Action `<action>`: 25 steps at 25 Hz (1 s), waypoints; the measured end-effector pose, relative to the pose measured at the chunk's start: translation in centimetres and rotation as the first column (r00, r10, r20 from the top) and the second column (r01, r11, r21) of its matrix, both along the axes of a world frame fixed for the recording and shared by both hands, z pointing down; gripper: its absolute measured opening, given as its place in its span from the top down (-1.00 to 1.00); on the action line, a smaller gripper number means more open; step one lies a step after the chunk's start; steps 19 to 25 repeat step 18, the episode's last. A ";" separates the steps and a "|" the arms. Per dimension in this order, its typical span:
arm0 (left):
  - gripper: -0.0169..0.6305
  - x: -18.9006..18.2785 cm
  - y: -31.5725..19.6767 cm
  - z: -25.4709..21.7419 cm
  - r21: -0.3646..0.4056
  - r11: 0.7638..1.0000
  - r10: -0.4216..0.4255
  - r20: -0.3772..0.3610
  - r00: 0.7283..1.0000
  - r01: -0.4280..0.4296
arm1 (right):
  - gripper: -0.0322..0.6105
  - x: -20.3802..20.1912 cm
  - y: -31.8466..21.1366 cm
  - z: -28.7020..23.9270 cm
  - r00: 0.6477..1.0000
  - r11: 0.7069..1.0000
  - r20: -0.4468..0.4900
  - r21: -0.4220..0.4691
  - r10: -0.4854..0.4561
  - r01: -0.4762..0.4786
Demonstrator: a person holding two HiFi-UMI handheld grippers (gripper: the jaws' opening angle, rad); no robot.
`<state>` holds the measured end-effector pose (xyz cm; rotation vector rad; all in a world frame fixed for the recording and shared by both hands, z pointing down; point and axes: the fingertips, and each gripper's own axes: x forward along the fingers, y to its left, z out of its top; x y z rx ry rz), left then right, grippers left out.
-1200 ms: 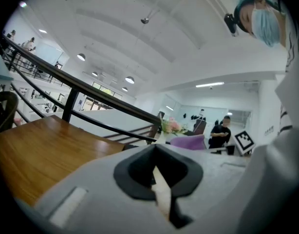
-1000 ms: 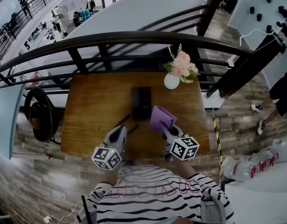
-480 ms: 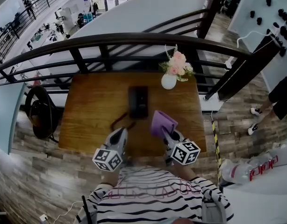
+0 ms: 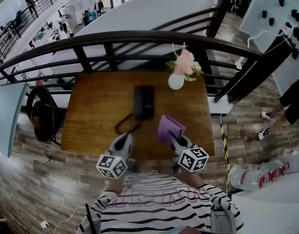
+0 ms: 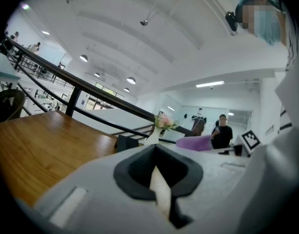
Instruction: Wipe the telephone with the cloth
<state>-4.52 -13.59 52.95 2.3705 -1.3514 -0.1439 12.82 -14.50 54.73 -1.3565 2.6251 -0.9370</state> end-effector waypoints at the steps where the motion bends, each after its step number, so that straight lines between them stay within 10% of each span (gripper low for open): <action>1: 0.94 0.0 0.0 0.0 -0.001 1.000 -0.001 0.000 1.000 0.001 | 0.79 0.0 0.1 0.0 1.000 1.000 0.003 -0.003 0.000 0.000; 25: 0.94 -0.2 0.7 0.2 0.003 1.000 -0.006 0.007 1.000 0.006 | 0.79 0.0 0.7 0.6 1.000 1.000 0.018 -0.011 0.014 -0.014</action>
